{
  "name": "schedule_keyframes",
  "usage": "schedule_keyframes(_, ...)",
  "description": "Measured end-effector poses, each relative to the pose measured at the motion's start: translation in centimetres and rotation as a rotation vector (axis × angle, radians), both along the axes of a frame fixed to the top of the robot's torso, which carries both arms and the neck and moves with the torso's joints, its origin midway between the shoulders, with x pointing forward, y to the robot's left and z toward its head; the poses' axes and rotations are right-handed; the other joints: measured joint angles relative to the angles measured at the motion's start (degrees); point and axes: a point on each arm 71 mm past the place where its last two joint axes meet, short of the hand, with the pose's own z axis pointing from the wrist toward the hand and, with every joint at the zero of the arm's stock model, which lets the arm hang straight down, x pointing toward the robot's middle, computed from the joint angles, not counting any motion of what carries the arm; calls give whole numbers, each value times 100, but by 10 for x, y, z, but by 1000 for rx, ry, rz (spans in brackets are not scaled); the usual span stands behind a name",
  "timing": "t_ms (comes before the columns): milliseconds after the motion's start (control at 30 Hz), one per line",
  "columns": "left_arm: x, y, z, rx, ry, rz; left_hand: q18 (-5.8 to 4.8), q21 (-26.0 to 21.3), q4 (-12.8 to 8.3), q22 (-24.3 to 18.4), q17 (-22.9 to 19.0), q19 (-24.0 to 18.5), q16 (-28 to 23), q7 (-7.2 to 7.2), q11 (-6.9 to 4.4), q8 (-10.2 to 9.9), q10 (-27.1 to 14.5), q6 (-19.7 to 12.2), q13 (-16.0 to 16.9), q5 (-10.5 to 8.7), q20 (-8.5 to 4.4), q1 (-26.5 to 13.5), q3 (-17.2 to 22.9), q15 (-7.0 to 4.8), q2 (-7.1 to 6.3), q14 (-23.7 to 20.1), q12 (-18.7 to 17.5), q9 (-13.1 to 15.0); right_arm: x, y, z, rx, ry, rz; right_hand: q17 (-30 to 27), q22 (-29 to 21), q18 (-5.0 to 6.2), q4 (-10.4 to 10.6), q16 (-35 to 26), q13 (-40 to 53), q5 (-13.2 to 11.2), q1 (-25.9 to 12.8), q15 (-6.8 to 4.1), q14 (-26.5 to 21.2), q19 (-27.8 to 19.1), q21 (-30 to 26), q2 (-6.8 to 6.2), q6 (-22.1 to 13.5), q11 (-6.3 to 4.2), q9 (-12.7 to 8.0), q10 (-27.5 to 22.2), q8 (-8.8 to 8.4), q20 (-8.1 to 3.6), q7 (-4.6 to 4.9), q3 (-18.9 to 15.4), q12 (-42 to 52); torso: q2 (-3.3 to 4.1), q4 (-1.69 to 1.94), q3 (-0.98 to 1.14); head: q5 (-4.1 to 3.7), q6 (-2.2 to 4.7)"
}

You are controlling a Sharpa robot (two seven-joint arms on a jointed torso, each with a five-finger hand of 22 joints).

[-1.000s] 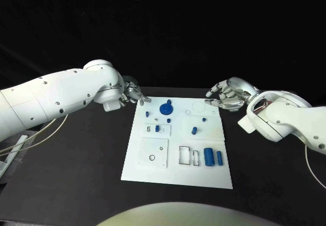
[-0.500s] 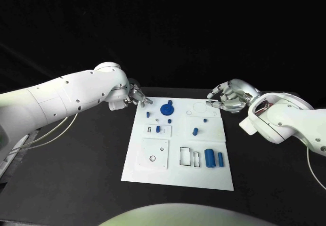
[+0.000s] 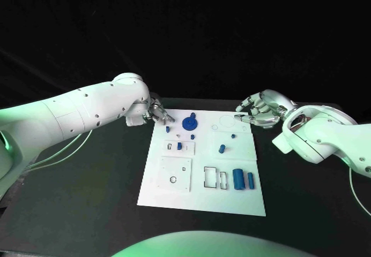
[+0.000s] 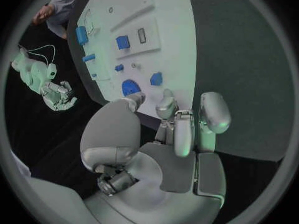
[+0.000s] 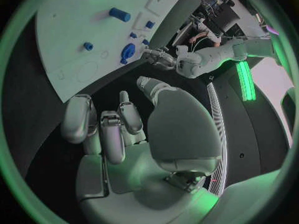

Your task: Assemble the parts on the task board

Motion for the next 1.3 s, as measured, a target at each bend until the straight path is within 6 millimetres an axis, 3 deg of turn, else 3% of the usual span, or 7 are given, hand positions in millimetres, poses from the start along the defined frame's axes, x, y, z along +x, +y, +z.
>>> schedule_keyframes(67, 0, 0, 0, 3, 6, -6, 0, 0, 0, 6, 2, 0, 0, 0, 0, -22, 0, 0, 0, 27, 0, 0, 0, 0, 0, 0, 0, -28, 0, 0, 0, 0, 0, 0, 0, 0, 0, 0, 0, 0, 0, 0, 0, 0, 0, 0, 0, 0, 0, 0, 0, 0, 0, 0, 0, 0, 0, 0, 0, -2, -1)
schedule_keyframes(267, -1, -1, -2, 10, 26, -22, 0, 0, -15, 23, 4, 20, 0, -27, 0, -24, 0, 118, 0, 376, 20, 92, -15, 0, 92, 0, 0, -75, 0, 0, 0, 0, 0, 0, 0, 0, 0, 0, 0, 0, 0, 0, 0, 0, 0, 0, 0, 0, 0, -1, 0, 0, 0, 0, 0, 0, -2, 1, 0, -3, -7)
schedule_keyframes(700, -3, -2, -4, 17, 52, -41, 1, 0, -16, 52, 4, 20, 0, -62, -22, 79, -21, 230, -5, 660, 20, 273, -15, 0, 160, 0, 0, -72, 0, 0, 0, -1, 1, 0, -1, 0, 0, 16, 0, 0, 0, 0, 0, 0, 0, 0, 0, 0, 0, 10, 0, 0, 0, 0, 16, 0, -4, 2, 2, 3, -3)
schedule_keyframes(1200, -4, -5, -4, 4, 57, -46, 1, 0, -17, 87, 3, 20, 0, -92, -22, 228, -20, 299, -4, 684, 20, 464, -13, 0, 211, 0, 0, 55, 0, 0, 0, -2, 3, -1, -1, 0, 0, 16, 0, 0, 0, 0, 0, 0, 0, 0, 0, 0, 0, 11, 0, 0, 0, 0, 17, 0, -2, 4, 1, -5, -15)
schedule_keyframes(1300, -4, -5, -4, 3, 58, -45, 0, 0, -17, 95, 3, 20, 0, -92, -41, 259, -40, 299, -4, 544, 20, 555, 50, 0, 237, 0, 0, 96, 0, 0, 0, -2, 3, -1, -1, 0, 0, 16, 0, 0, 0, 0, 0, 0, 0, 0, 0, 0, 0, 11, 0, 0, 0, 0, 17, 0, -2, 5, 0, -5, -15)
